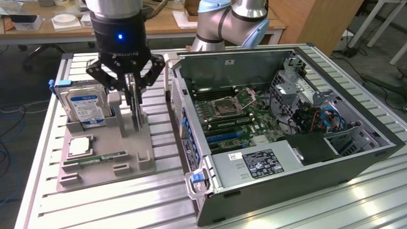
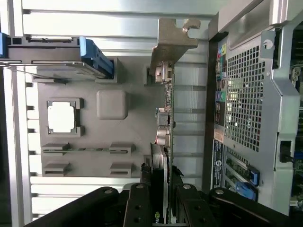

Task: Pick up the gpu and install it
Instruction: 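Pick up the gpu and move the gpu toward the slot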

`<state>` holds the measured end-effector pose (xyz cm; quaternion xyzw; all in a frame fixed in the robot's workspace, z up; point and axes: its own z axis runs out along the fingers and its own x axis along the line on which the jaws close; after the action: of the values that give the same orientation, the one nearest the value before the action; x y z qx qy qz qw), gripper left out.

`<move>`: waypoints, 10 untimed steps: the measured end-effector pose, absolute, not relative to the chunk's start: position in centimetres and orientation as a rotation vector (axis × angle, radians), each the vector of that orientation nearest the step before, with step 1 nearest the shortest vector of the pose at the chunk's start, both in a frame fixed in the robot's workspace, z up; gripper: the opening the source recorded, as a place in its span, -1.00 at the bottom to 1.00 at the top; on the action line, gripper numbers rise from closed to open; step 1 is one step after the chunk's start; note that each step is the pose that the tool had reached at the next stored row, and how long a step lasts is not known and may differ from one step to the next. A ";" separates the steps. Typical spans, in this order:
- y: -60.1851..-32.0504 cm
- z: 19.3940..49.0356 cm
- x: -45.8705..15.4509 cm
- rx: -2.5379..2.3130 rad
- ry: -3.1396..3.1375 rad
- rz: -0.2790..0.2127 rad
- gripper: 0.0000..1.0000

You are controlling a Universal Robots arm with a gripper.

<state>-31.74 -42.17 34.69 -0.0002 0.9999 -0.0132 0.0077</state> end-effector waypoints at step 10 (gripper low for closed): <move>-42.2 40.5 -31.7 -0.001 3.124 -0.120 -0.47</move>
<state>-31.74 -42.17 40.50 -0.0004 0.9992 -0.0384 0.0077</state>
